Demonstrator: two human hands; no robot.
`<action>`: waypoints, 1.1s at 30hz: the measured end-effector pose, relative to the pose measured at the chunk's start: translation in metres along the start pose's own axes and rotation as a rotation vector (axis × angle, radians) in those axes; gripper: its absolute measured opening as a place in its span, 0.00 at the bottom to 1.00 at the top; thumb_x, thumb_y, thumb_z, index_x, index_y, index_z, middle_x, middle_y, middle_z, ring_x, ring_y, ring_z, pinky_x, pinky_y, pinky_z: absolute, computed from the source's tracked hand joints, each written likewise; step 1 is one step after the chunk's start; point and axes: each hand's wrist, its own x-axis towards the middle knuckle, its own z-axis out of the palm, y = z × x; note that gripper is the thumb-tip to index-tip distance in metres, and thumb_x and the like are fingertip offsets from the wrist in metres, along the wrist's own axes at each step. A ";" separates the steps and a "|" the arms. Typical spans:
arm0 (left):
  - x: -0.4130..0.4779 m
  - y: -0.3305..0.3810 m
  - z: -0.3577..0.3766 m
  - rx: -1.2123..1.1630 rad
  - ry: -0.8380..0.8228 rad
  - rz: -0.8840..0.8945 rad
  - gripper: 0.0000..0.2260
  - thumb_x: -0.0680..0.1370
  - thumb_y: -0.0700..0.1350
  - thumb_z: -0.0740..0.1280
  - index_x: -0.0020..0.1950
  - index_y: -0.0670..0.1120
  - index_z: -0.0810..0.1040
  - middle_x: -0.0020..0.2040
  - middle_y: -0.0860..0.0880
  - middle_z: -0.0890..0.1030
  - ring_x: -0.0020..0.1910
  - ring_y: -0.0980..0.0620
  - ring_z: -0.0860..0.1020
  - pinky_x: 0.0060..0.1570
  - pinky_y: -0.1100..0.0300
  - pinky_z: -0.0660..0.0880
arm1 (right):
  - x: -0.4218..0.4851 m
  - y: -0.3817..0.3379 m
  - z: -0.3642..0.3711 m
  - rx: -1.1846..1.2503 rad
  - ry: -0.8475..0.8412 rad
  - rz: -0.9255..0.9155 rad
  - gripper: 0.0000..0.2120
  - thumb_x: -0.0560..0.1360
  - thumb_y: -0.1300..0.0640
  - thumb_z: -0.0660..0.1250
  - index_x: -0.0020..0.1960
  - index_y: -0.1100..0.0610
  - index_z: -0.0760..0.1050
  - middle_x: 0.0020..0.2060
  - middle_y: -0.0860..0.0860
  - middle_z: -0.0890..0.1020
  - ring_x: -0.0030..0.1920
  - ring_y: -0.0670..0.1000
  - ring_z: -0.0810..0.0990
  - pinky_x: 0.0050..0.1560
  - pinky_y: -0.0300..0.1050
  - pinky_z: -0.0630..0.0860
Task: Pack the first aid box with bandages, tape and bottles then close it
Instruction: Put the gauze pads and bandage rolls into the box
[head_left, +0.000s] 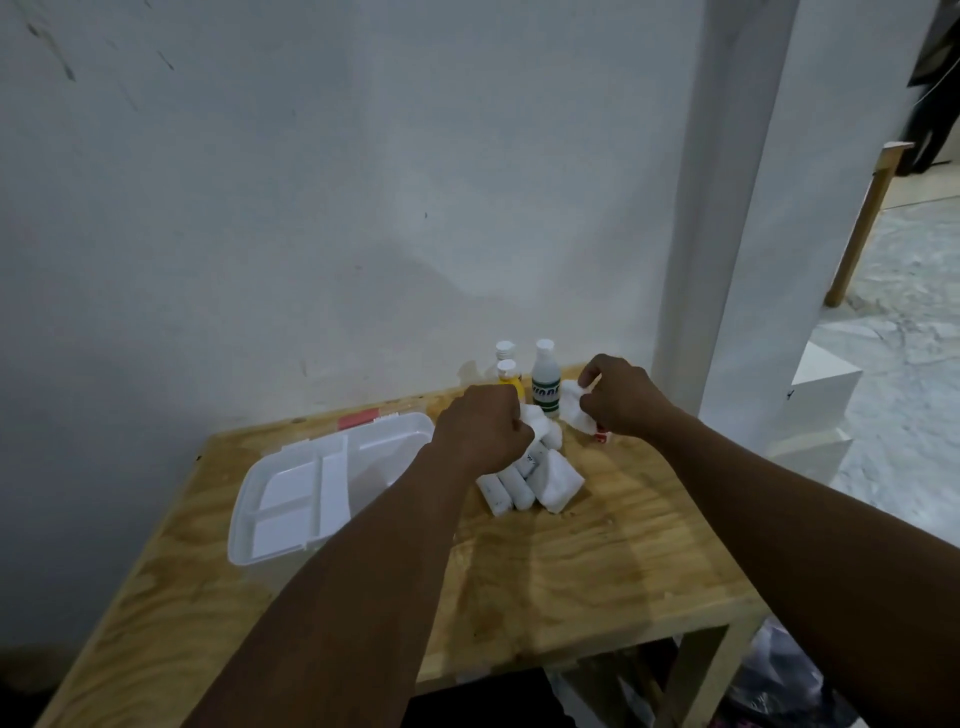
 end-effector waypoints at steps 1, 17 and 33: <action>-0.001 0.000 -0.002 -0.040 0.012 -0.010 0.06 0.74 0.48 0.67 0.46 0.46 0.78 0.43 0.48 0.81 0.43 0.46 0.79 0.44 0.50 0.78 | -0.001 -0.001 -0.001 -0.005 -0.007 -0.014 0.11 0.75 0.61 0.66 0.58 0.58 0.74 0.49 0.55 0.78 0.41 0.54 0.78 0.37 0.44 0.73; -0.021 -0.024 -0.065 -0.407 0.224 -0.172 0.04 0.73 0.45 0.70 0.39 0.47 0.78 0.45 0.50 0.83 0.48 0.53 0.80 0.38 0.67 0.69 | -0.014 -0.067 -0.022 0.505 -0.009 0.023 0.09 0.76 0.61 0.60 0.49 0.58 0.80 0.53 0.56 0.79 0.43 0.60 0.85 0.37 0.55 0.85; -0.135 -0.181 -0.143 -0.285 0.395 -0.504 0.04 0.72 0.44 0.71 0.38 0.45 0.80 0.42 0.51 0.84 0.45 0.51 0.80 0.38 0.62 0.71 | -0.062 -0.209 0.083 0.491 -0.427 -0.130 0.03 0.74 0.65 0.67 0.45 0.59 0.79 0.39 0.57 0.84 0.37 0.52 0.82 0.41 0.48 0.78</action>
